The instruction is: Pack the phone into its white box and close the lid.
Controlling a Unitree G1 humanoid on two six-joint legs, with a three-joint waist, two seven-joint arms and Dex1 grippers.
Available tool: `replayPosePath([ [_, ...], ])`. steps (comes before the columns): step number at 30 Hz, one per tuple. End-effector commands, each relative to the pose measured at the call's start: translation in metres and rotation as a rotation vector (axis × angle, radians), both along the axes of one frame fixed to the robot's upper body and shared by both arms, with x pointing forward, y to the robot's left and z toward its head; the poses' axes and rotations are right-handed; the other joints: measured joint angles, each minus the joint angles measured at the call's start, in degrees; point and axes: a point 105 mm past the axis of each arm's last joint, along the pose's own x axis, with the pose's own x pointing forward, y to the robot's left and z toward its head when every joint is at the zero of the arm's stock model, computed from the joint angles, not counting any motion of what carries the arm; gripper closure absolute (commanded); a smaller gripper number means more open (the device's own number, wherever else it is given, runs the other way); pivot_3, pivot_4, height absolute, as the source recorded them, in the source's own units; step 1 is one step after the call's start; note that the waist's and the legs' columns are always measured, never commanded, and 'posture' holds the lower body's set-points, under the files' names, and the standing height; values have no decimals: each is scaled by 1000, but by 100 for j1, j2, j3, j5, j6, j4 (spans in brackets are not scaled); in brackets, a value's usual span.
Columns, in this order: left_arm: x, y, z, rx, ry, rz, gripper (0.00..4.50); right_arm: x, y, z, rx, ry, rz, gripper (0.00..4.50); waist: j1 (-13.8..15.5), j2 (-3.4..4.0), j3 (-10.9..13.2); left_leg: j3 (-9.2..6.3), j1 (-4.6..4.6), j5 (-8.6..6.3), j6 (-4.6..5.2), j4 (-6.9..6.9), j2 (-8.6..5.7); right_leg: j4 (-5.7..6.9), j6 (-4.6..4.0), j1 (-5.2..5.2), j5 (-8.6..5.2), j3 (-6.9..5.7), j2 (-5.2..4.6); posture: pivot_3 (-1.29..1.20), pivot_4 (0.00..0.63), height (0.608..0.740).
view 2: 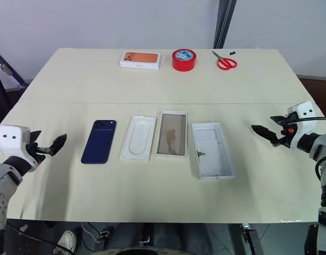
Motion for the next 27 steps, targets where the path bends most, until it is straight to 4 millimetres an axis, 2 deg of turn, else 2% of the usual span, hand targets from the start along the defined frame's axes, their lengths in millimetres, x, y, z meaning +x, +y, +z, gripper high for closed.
replayPosePath([
  [1, 1, 0, 16, 19, -55, 2, 57, 1, 2, 12, -26, -41, 15, 35, -1, 0, 0, 0, 0, 0, 0, 0, 0, 0, 0, 0, 0, 0, 0, 0, 150, 725],
  [5, 2, -3, 16, 12, -61, -2, 57, 3, 8, 10, -21, -48, 26, 35, -6, 0, 0, 0, 0, 0, 0, 0, 0, 0, 0, 0, 0, 0, 0, 0, 150, 725],
  [10, 2, -13, 22, 1, -75, -30, 57, 8, 27, 15, -29, -67, 82, 35, -3, 0, 0, 0, 0, 0, 0, 0, 0, 1, 1, 0, 0, 0, 0, 0, 150, 725],
  [12, 4, -24, 23, -19, -79, -63, 57, 11, 39, 17, -44, -77, 120, 35, -3, 0, 0, 0, 0, 0, 0, 1, 0, 1, 1, 0, 1, 0, 0, 0, 150, 725],
  [14, 6, -44, 26, -42, -79, -128, 57, 15, 52, 24, -45, -100, 157, 35, -2, 0, 0, 0, 0, 0, 0, 1, 0, 1, 1, 1, 1, 0, 0, 0, 150, 725],
  [17, 11, -78, 28, -67, -60, -247, 57, 16, 77, 32, -71, -130, 239, 35, 13, 0, 0, 0, 0, 0, 0, 3, -1, 2, 2, 1, 1, 0, 0, 0, 150, 725],
  [21, 16, -130, 22, -108, 7, -414, 57, 8, 129, 39, -99, -164, 397, 35, 13, 0, 0, -1, -1, 0, 0, 3, -2, 1, 3, 1, 1, -1, 1, 0, 150, 725],
  [25, 17, -157, 8, -148, 157, -440, 57, -14, 176, 37, -141, -167, 574, 35, 10, -1, 0, -1, -2, 1, 0, 4, -2, 5, 3, -1, 2, -1, 3, 0, 150, 725],
  [27, 19, -159, 1, -175, 235, -407, 57, -25, 192, 34, -166, -168, 637, 35, 12, -1, 0, -3, -2, 1, 0, 5, -2, 7, 4, -1, 2, -1, 6, 0, 150, 725],
])
